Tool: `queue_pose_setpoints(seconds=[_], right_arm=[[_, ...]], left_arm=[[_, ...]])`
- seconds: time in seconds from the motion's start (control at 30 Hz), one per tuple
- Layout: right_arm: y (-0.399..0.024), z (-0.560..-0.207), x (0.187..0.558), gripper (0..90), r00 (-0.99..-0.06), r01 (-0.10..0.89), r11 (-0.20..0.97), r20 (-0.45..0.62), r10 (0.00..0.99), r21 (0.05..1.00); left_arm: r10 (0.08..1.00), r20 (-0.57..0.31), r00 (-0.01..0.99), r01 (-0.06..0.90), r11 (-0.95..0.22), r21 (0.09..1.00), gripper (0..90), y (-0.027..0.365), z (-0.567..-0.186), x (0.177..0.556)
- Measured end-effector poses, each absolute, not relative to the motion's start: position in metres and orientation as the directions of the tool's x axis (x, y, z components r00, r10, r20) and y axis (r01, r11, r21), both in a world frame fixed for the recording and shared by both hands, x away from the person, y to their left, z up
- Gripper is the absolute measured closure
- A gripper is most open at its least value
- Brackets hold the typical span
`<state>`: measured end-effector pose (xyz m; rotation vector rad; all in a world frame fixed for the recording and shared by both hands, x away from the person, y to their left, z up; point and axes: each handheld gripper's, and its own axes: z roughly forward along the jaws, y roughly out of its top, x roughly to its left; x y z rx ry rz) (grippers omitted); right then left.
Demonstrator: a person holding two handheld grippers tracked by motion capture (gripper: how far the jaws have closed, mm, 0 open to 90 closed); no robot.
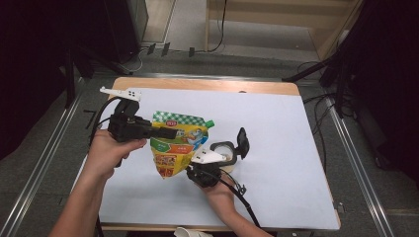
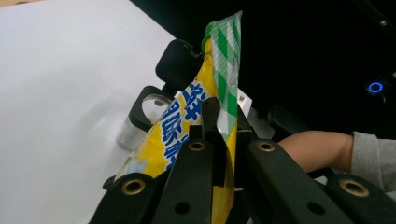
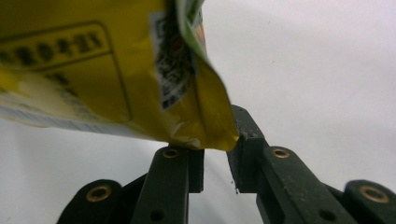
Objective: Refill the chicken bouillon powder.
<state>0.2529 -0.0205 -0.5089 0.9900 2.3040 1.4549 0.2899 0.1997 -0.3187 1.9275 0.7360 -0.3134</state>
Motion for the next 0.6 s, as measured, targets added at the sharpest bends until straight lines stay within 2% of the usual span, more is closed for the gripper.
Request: queue_pose_setpoints(seconds=[0.1,0.3,0.47,0.6], right_arm=[[-0.021,-0.508,0.253,79.1,-0.742,0.408,0.266,0.148,0.654,0.873],[-0.018,-0.506,0.248,71.9,-0.770,0.378,0.307,0.112,0.628,0.873],[-0.011,-0.500,0.236,65.9,-0.811,0.282,0.378,0.008,0.586,0.882],[-0.007,-0.494,0.229,65.6,-0.824,0.238,0.394,-0.030,0.566,0.888]], left_arm=[[0.367,-0.510,0.778,0.618,-0.305,0.725,90.0,0.200,-0.319,0.291],[0.405,-0.492,0.770,0.621,-0.300,0.725,90.0,0.200,-0.323,0.294],[0.454,-0.436,0.777,0.594,-0.300,0.747,88.2,0.192,-0.324,0.291],[0.484,-0.393,0.782,0.582,-0.341,0.739,85.0,0.181,-0.330,0.291]])
